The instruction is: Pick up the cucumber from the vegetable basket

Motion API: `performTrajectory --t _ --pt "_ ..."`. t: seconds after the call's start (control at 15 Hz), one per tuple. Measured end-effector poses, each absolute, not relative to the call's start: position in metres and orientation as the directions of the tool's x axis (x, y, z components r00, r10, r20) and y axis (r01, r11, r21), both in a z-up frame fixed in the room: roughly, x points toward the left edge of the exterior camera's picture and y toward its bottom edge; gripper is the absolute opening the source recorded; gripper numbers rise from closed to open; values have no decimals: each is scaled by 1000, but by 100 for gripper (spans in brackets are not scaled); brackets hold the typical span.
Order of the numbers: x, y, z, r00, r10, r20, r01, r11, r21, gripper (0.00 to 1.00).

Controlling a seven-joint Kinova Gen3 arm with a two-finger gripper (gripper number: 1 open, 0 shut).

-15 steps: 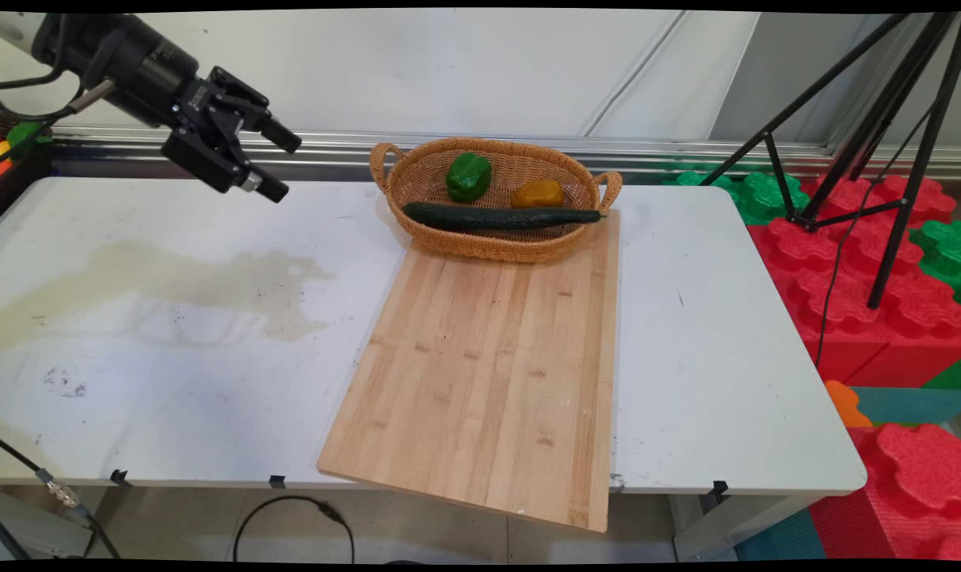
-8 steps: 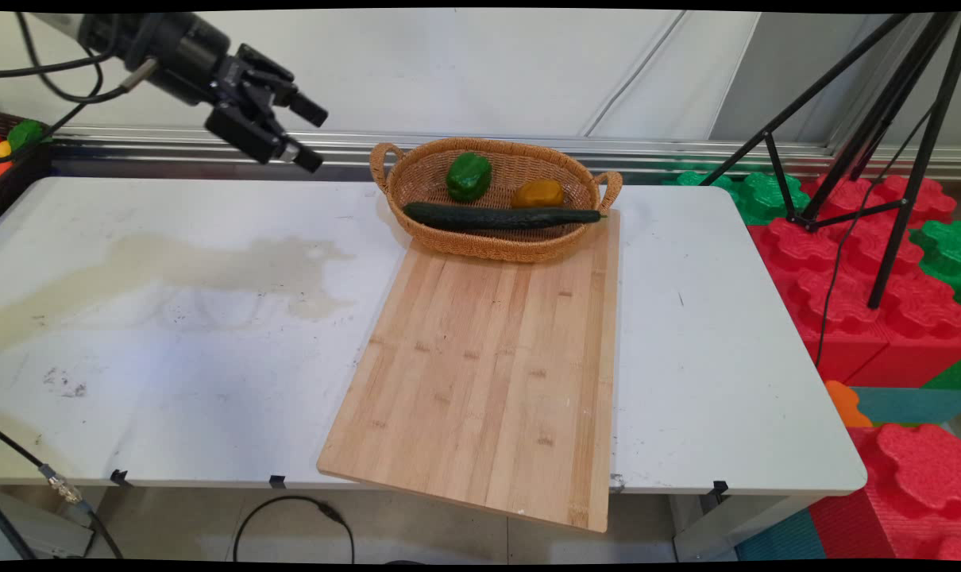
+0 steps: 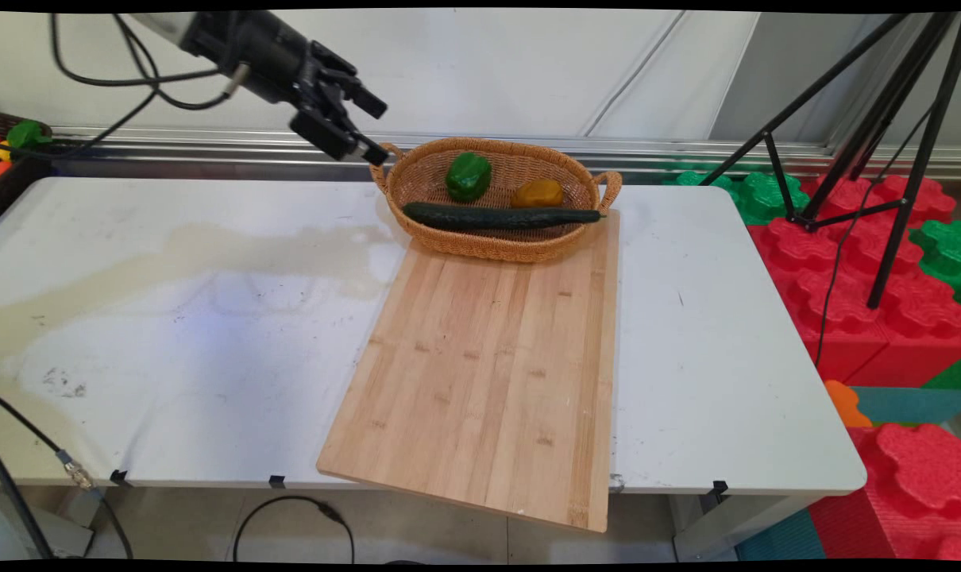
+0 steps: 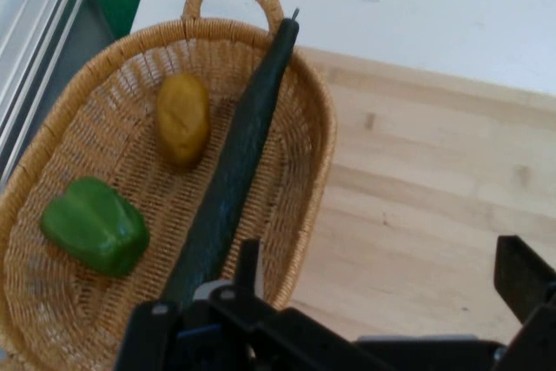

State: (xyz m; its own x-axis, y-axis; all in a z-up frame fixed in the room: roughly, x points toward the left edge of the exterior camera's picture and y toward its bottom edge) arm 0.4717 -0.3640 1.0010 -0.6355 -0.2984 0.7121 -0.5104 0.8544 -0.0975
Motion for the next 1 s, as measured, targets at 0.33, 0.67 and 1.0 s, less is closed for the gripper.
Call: performTrajectory --t 0.33,0.67,1.0 --pt "441 -391 968 -699 -274 661 -475 868 -143 100" --pt "418 -430 937 -745 -267 612 -454 875 -171 100" --pt "405 -465 908 -772 -283 569 -452 874 -177 100"
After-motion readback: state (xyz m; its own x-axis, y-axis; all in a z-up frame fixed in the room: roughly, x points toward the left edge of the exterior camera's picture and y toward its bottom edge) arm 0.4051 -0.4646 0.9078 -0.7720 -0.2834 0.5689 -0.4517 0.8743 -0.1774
